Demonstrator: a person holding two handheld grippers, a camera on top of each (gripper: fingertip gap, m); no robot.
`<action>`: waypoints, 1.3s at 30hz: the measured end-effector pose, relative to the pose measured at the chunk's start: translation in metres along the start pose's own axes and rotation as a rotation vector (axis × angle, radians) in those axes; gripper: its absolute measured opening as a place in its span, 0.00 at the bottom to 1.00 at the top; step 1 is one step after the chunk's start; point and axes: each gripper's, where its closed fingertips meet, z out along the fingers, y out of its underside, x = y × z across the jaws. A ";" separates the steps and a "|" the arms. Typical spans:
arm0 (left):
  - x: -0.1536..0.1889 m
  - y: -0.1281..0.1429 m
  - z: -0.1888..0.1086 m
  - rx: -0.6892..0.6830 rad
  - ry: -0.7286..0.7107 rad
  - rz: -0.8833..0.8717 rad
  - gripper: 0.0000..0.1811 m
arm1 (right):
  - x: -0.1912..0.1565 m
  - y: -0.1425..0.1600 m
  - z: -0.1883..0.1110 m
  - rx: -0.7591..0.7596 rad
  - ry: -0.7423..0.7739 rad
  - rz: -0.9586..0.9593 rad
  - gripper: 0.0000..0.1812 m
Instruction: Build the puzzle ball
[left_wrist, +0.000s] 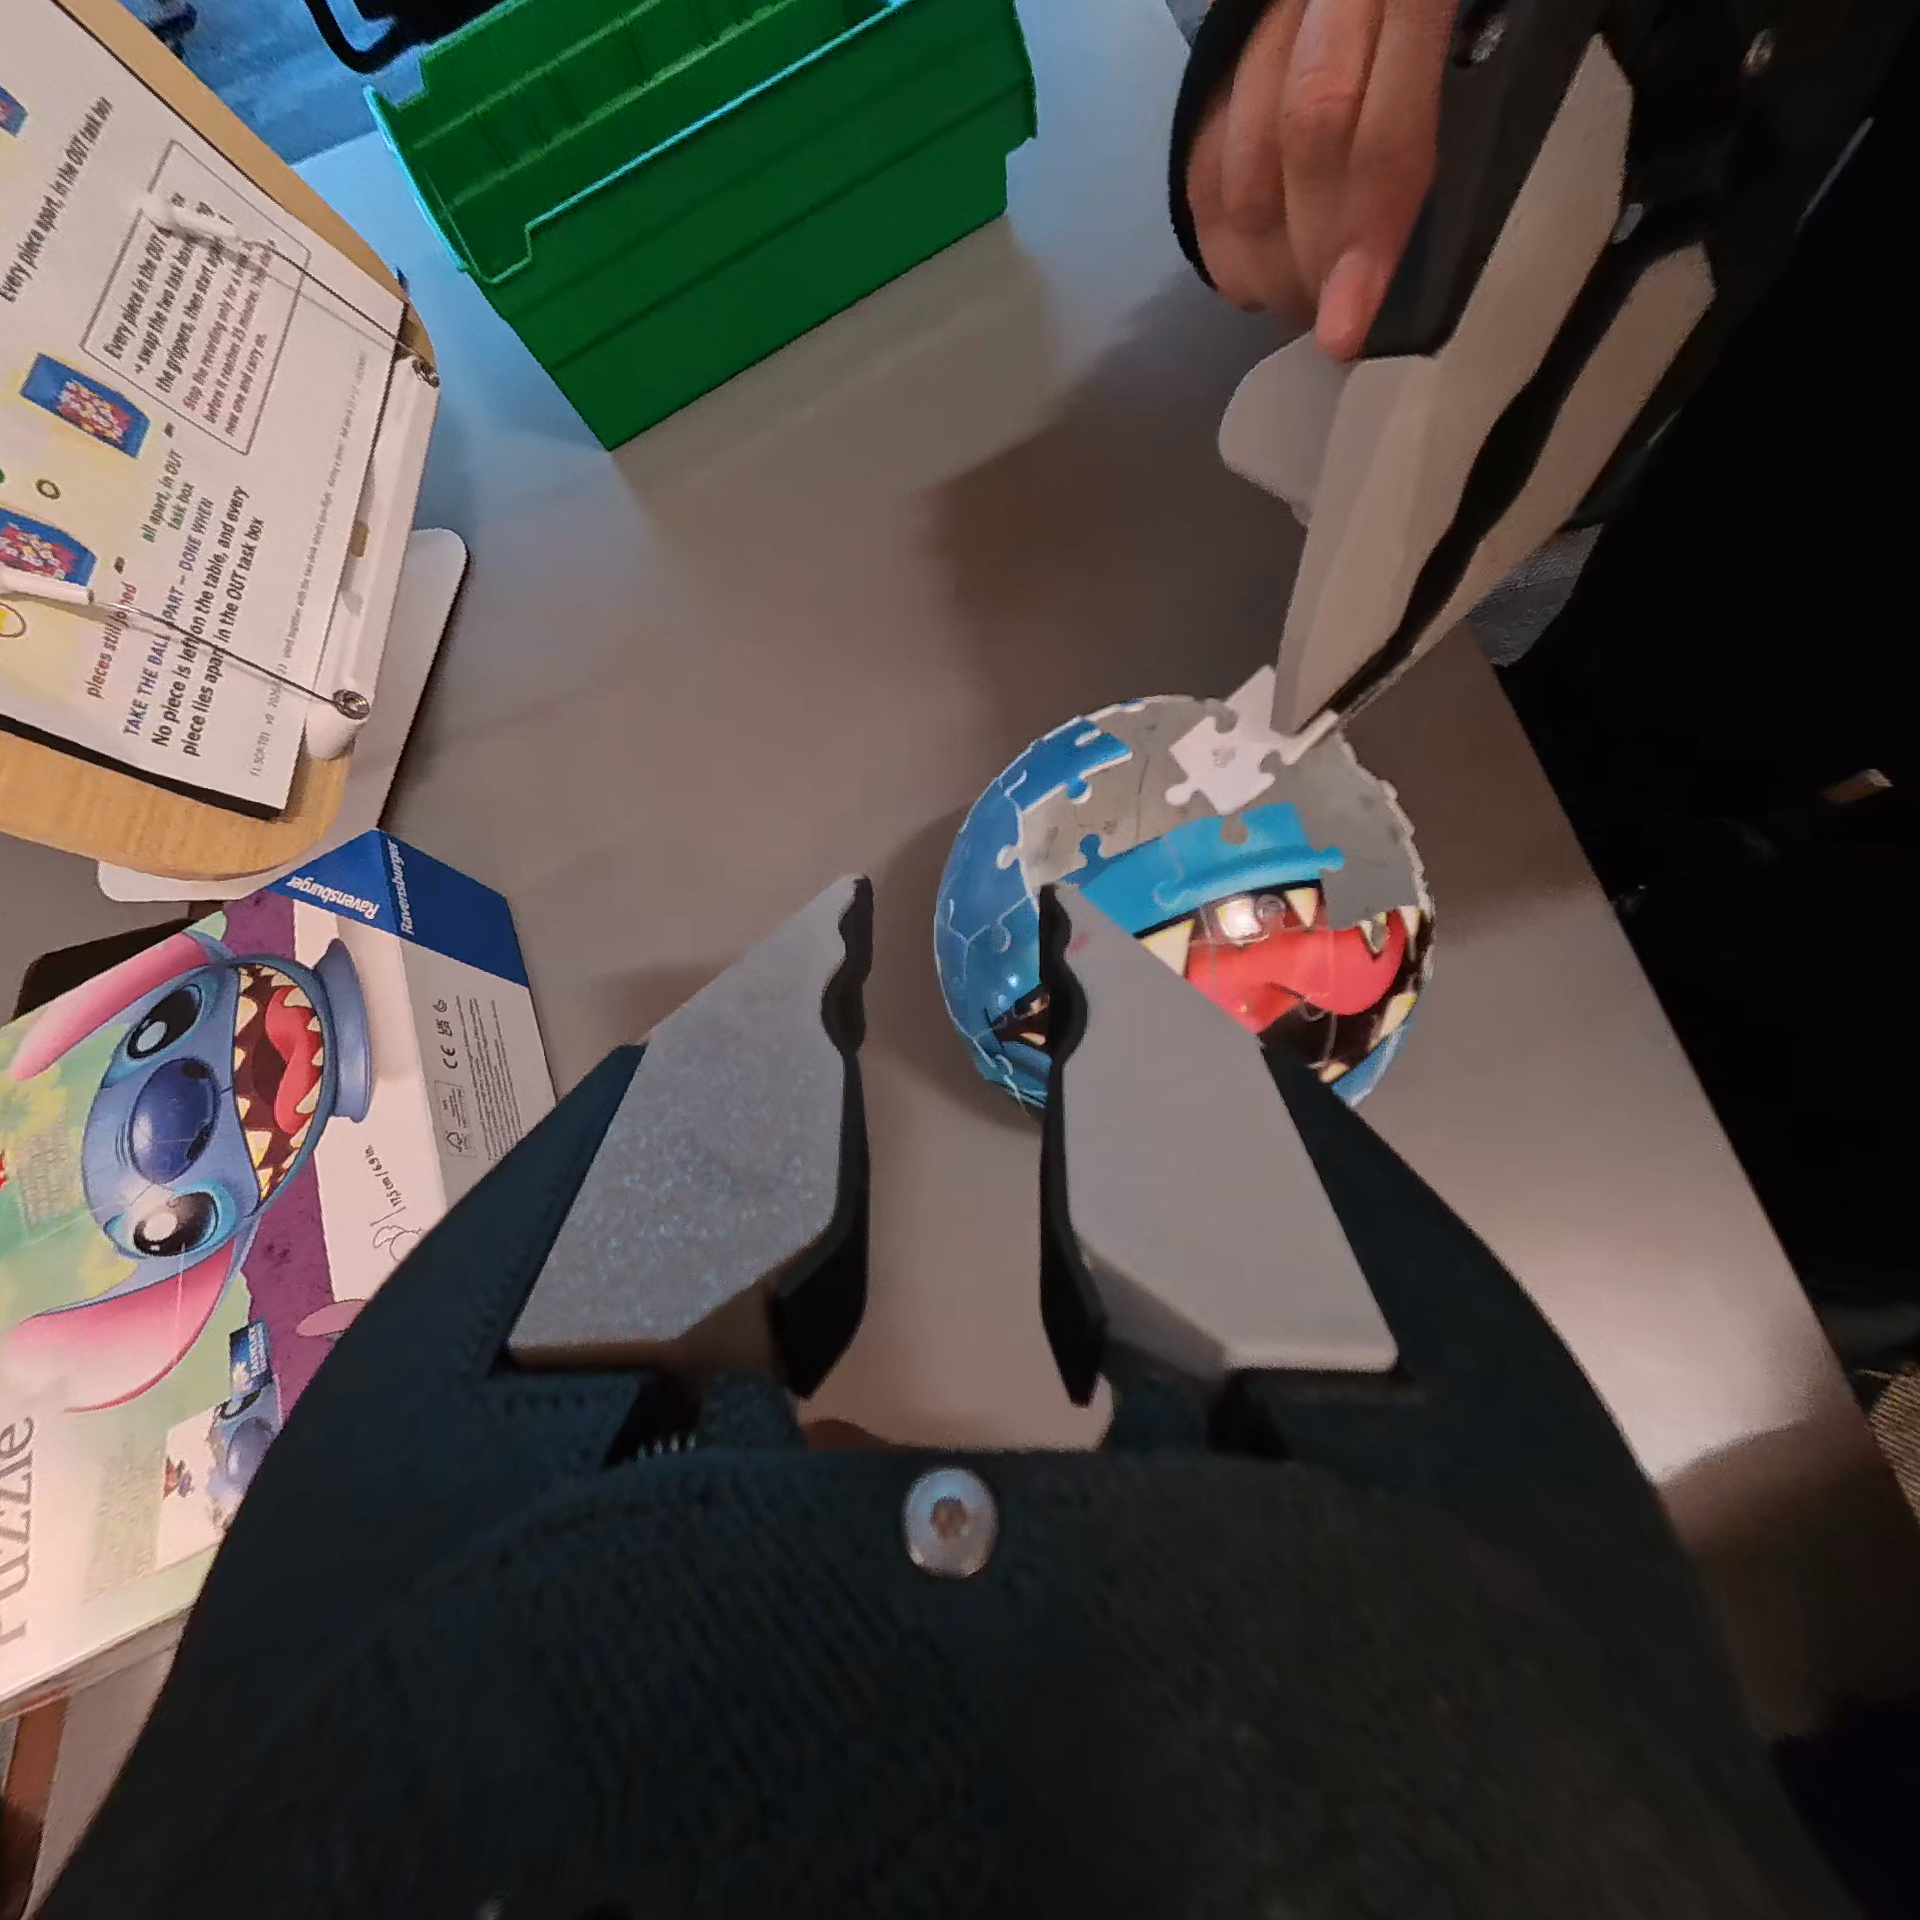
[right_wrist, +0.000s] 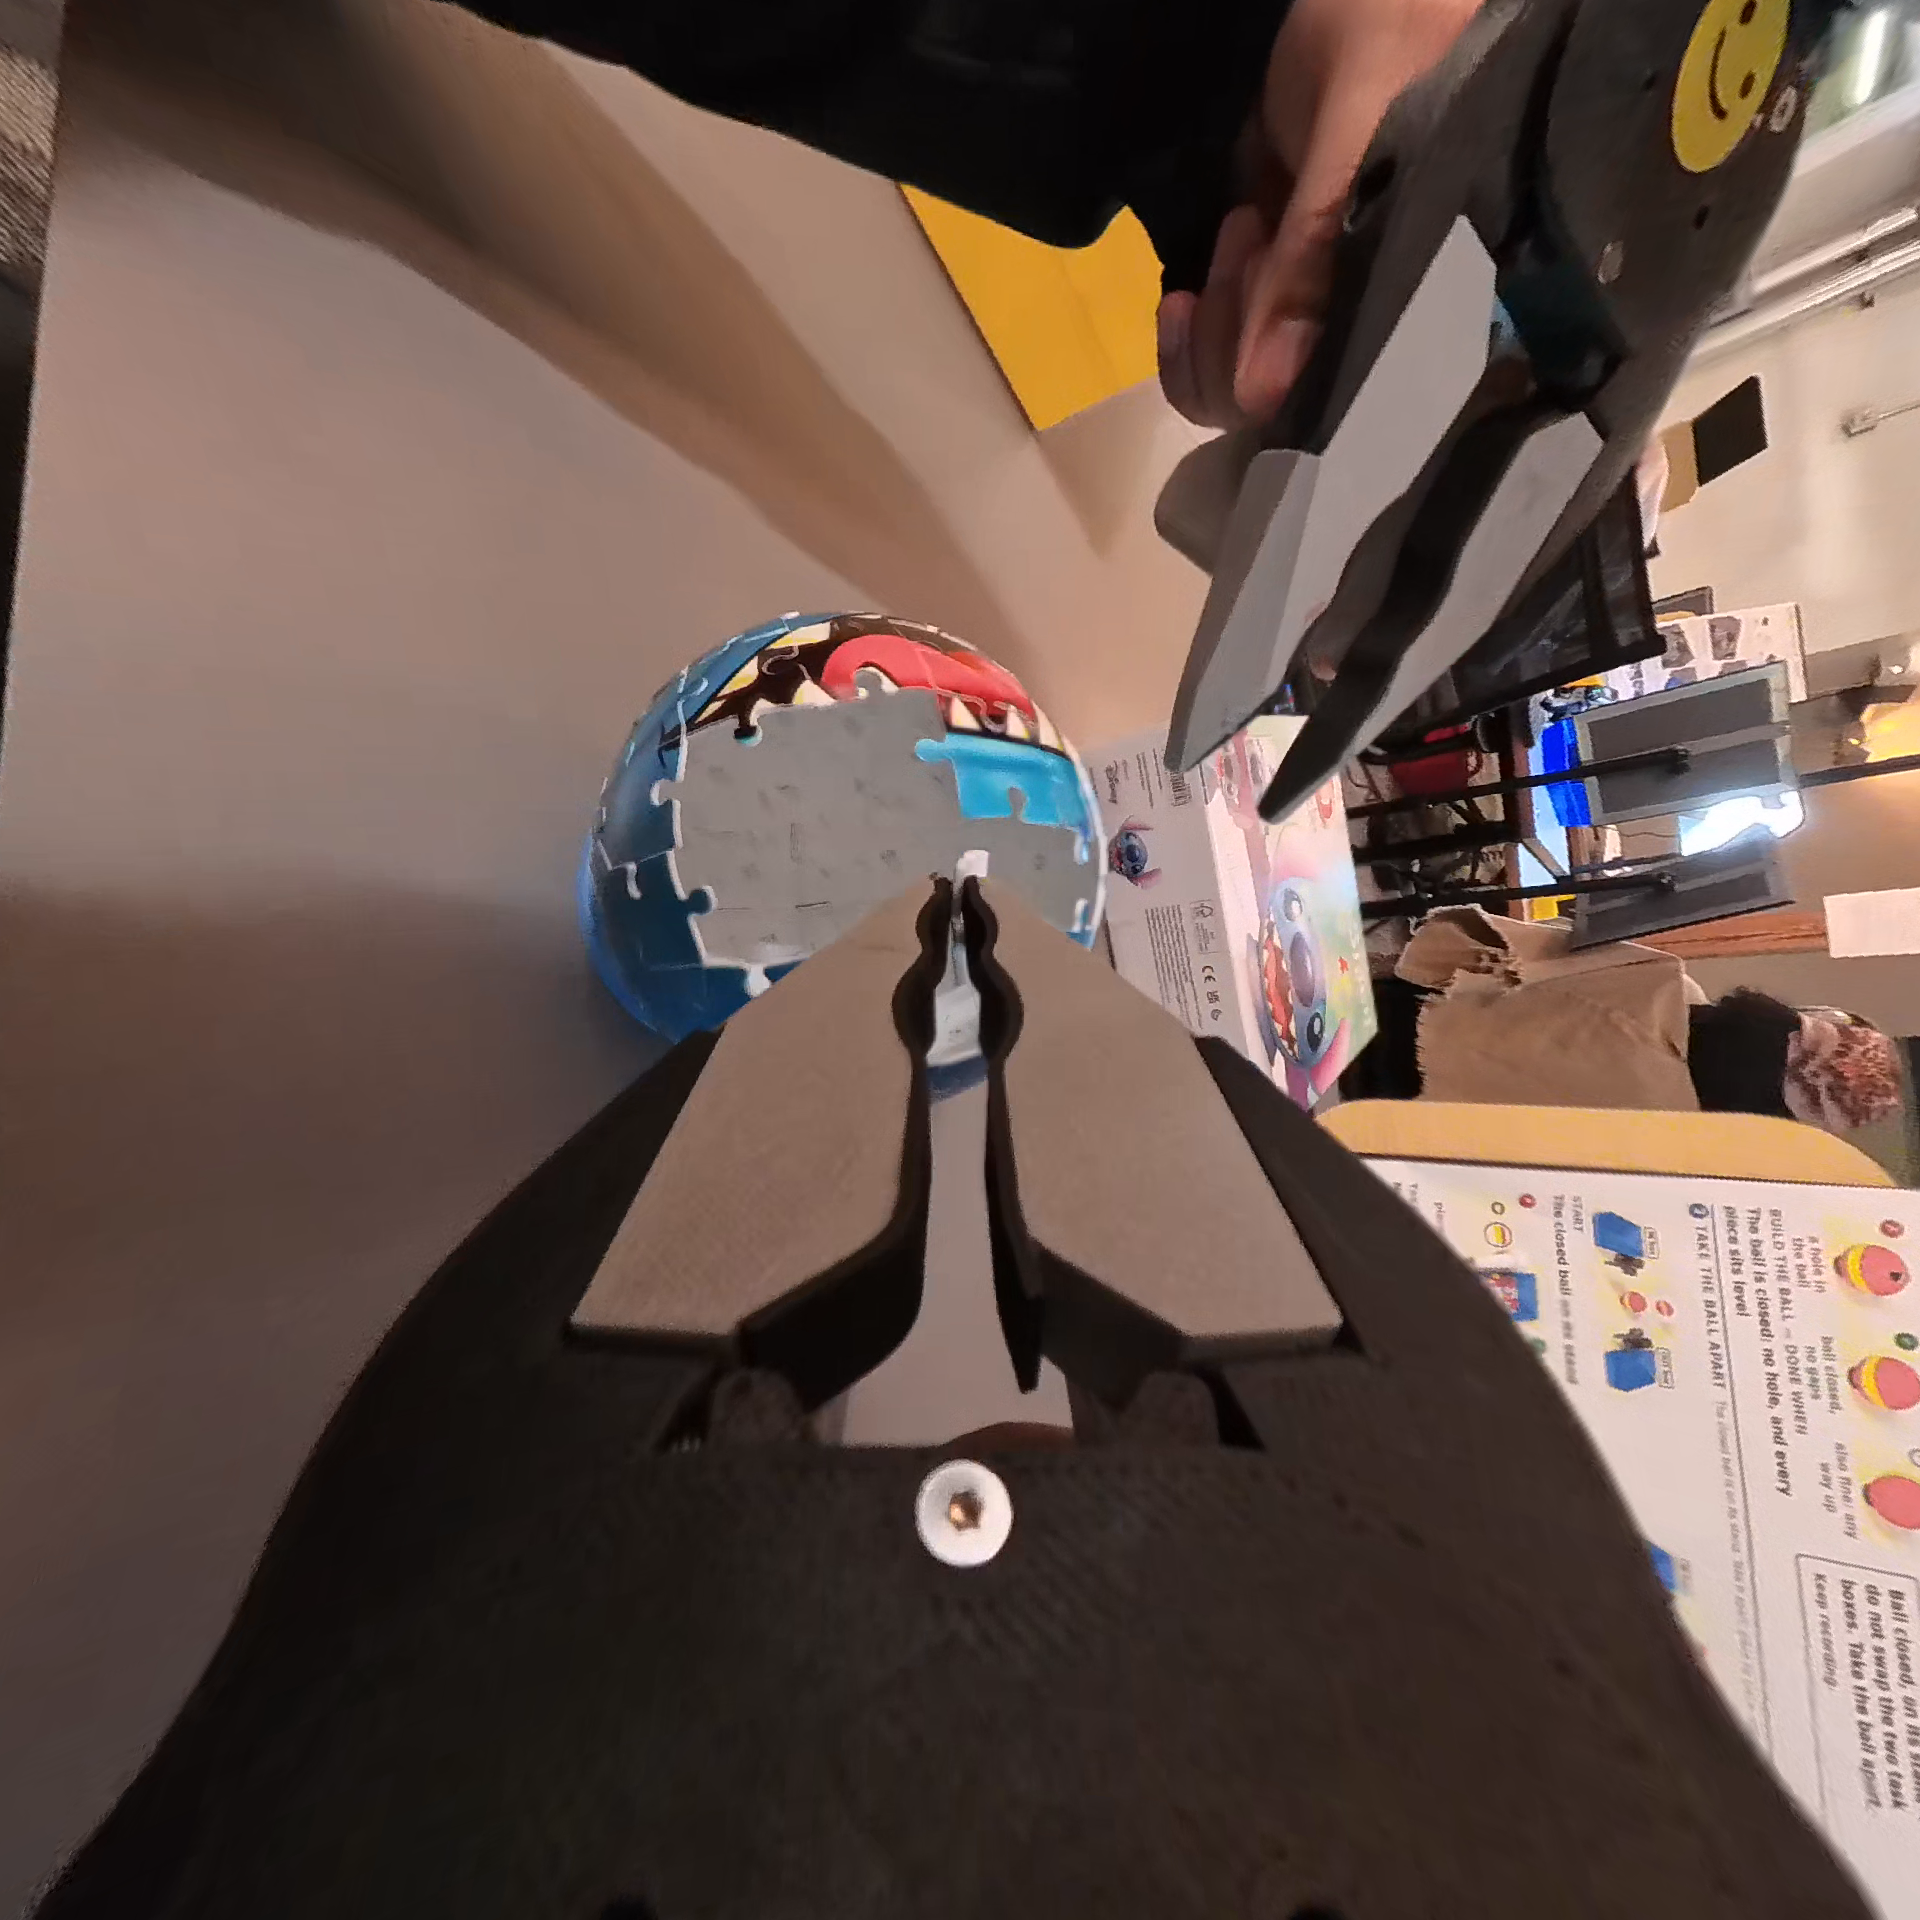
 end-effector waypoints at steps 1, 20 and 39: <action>0.000 0.002 0.001 -0.005 0.007 0.002 0.16 | -0.001 0.000 0.003 -0.008 0.004 -0.014 0.00; -0.002 0.011 0.004 -0.067 0.018 0.007 0.16 | 0.003 0.009 0.017 -0.031 0.008 -0.053 0.00; 0.005 0.015 0.002 -0.053 0.089 -0.015 0.14 | 0.012 0.008 0.024 -0.064 0.128 -0.187 0.00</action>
